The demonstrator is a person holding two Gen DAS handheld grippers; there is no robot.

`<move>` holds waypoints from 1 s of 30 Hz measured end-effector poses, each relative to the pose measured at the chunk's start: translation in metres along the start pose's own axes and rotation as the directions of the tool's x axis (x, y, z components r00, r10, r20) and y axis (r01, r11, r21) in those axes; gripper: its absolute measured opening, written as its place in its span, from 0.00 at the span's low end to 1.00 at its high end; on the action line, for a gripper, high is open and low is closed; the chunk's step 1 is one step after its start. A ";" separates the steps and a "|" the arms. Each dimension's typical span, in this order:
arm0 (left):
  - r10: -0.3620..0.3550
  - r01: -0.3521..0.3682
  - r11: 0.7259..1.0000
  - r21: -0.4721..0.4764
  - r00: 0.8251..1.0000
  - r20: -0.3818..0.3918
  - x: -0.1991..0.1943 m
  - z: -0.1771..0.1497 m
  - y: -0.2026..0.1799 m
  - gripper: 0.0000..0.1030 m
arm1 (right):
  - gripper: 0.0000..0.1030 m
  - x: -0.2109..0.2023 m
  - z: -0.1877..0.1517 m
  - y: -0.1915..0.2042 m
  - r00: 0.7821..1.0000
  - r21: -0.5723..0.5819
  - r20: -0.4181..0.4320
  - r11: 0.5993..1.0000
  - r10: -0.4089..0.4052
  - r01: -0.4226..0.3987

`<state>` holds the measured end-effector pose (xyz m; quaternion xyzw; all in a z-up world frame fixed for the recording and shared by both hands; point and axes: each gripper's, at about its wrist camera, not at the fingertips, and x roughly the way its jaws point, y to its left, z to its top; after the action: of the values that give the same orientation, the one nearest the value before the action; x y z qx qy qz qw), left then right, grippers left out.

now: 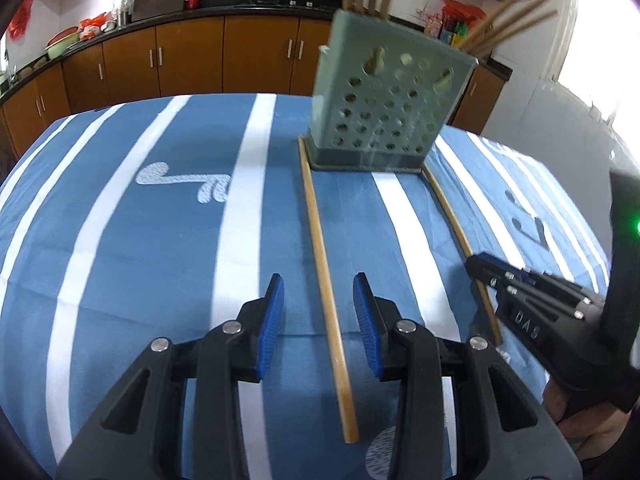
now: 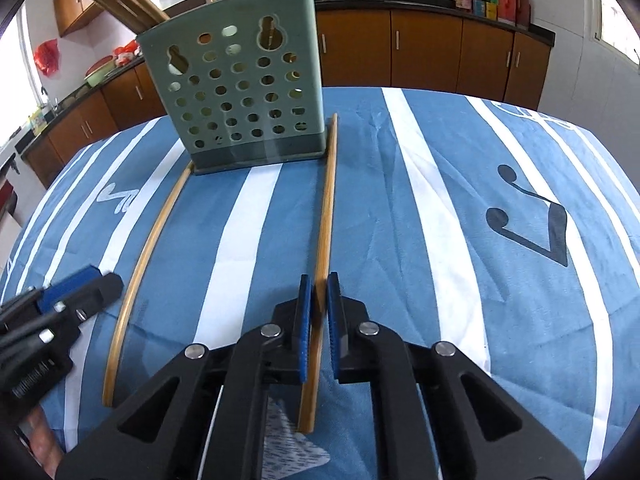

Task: Organize utensils
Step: 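Close the right tool on a chopstick while the left tool grasps the last chopstick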

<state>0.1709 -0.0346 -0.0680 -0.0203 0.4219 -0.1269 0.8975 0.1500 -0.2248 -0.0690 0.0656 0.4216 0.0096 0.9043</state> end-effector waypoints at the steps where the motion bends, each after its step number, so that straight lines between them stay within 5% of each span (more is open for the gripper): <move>1: 0.013 -0.013 1.000 0.010 1.000 -0.008 0.003 -0.001 -0.003 0.35 | 0.08 0.000 0.000 -0.001 1.000 0.004 0.001 1.000 -0.005 0.005; 8: 0.094 -0.093 0.995 0.039 0.995 -0.024 0.017 -0.002 -0.008 0.08 | 0.07 0.000 0.002 -0.013 0.999 0.029 0.005 0.999 -0.032 0.031; 22: 0.118 -0.118 0.992 -0.040 0.993 -0.020 0.034 0.034 0.054 0.08 | 0.07 0.010 0.017 -0.045 0.998 0.060 0.012 0.996 -0.067 0.066; 30: 0.135 -0.135 0.991 -0.013 0.991 -0.013 0.035 0.036 0.057 0.25 | 0.08 0.013 0.022 -0.047 0.999 0.047 0.013 0.998 -0.050 0.049</move>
<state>0.2319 0.0098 -0.0797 0.0027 0.4285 -0.0631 0.9013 0.1731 -0.2726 -0.0711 0.0765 0.4169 -0.0232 0.9054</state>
